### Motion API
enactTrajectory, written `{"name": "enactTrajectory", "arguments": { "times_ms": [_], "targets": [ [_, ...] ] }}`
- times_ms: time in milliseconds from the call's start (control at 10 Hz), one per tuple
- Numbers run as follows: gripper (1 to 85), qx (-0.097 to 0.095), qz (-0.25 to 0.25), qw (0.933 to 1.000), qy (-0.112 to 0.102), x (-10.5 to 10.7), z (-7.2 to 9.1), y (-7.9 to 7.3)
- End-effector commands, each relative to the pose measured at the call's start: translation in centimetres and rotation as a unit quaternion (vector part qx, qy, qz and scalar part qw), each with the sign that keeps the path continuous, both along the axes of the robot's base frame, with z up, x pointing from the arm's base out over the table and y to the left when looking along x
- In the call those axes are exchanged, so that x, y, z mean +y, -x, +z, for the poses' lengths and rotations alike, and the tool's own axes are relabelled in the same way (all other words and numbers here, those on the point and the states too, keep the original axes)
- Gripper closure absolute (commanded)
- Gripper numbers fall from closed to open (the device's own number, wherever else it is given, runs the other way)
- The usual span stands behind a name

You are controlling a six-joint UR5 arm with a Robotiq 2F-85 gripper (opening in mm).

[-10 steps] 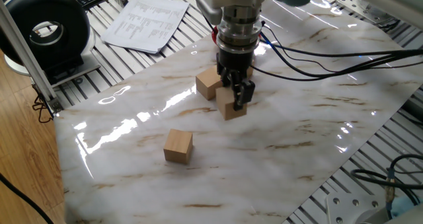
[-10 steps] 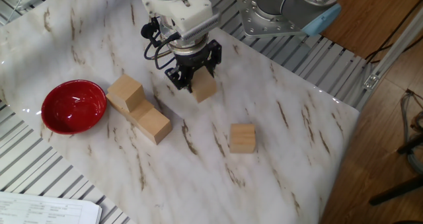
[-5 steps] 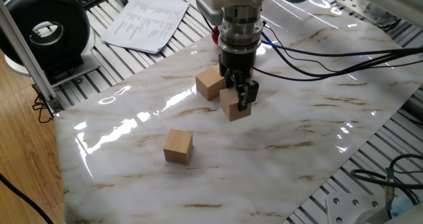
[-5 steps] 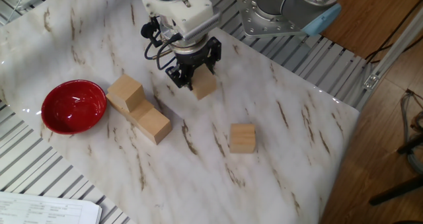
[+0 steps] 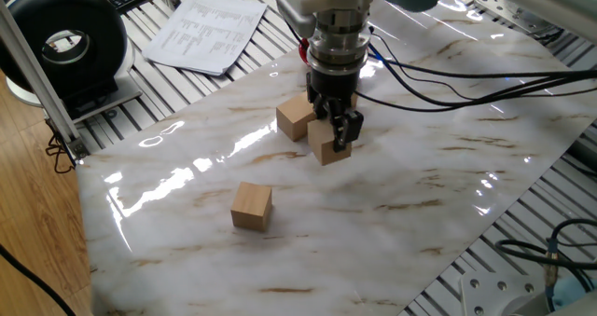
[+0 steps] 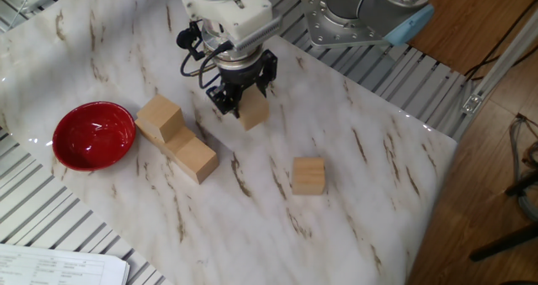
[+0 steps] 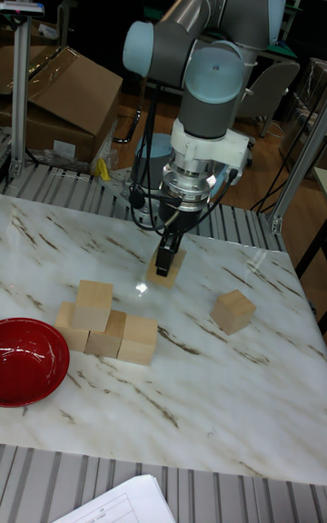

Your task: Stack the blocks into a pyramid shape

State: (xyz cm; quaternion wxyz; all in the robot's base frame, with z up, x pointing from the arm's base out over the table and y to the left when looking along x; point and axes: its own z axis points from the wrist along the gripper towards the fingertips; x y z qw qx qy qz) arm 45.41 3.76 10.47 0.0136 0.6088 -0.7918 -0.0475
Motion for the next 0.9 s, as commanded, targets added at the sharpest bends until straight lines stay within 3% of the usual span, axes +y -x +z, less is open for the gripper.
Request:
{"name": "enactTrajectory", "arguments": {
  "times_ms": [0,200,300,700,800],
  "targets": [
    [84.7,-0.052,-0.035,0.9979,-0.013,0.7,0.1,-2.9],
    [84.7,-0.083,-0.047,0.9951,-0.024,1.2,0.3,-4.5],
    [84.7,-0.093,-0.043,0.9939,-0.040,2.0,0.4,-5.1],
    [84.7,-0.076,-0.049,0.9956,-0.025,1.3,0.2,-4.2],
    [84.7,-0.069,-0.051,0.9959,-0.030,1.5,0.2,-3.8]
  ]
}}
